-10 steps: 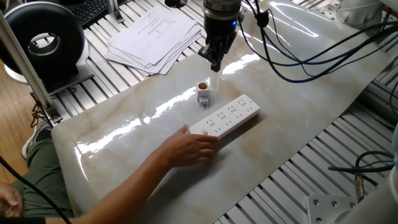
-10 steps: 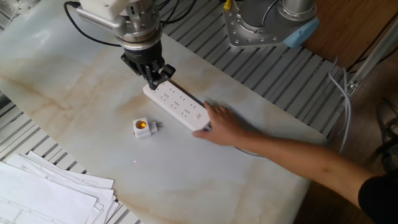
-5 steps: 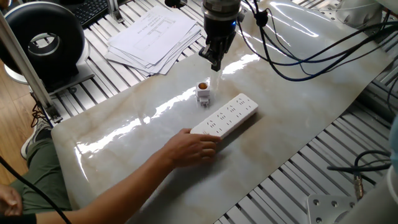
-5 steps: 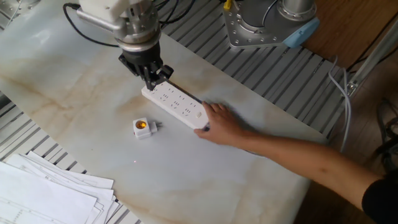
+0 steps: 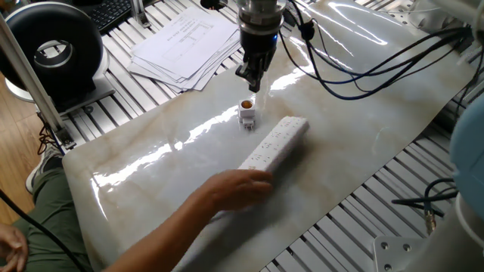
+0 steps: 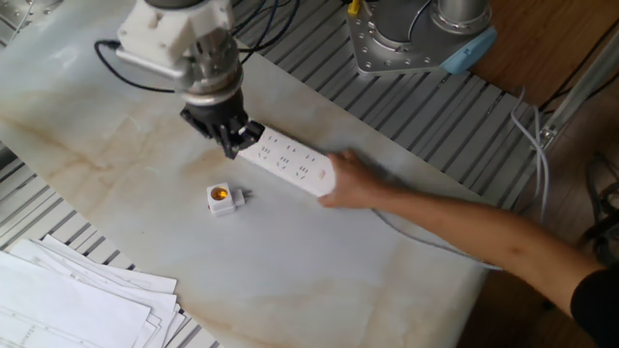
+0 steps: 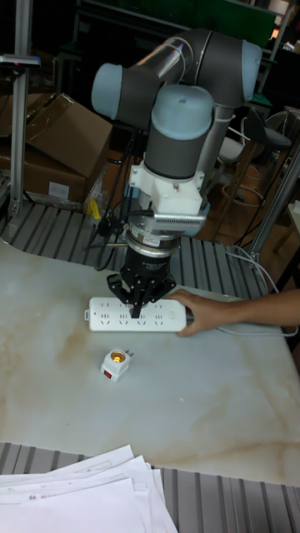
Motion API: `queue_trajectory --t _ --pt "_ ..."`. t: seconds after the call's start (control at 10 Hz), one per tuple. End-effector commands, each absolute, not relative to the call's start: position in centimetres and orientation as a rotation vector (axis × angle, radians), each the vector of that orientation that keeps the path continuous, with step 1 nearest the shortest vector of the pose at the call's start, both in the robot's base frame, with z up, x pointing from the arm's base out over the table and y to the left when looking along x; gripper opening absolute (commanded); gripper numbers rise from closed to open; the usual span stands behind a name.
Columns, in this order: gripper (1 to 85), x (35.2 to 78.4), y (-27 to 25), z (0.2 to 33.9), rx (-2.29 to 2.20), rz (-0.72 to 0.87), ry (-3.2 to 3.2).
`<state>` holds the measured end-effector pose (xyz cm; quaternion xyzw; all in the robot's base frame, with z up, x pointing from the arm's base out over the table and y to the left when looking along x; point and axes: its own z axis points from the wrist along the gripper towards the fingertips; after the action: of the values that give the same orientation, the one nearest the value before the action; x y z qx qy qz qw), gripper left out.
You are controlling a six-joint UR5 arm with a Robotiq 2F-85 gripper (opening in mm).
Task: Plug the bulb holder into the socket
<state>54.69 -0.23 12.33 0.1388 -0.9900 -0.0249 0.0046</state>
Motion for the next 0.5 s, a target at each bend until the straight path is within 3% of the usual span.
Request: queue_trajectory --t 0.0,0.4 --pt "21.3 55.8 -0.7 10.1 0.486 -0.088 -3.118" --pt "22.7 54.7 -0.8 11.0 0.506 -0.128 -3.108"
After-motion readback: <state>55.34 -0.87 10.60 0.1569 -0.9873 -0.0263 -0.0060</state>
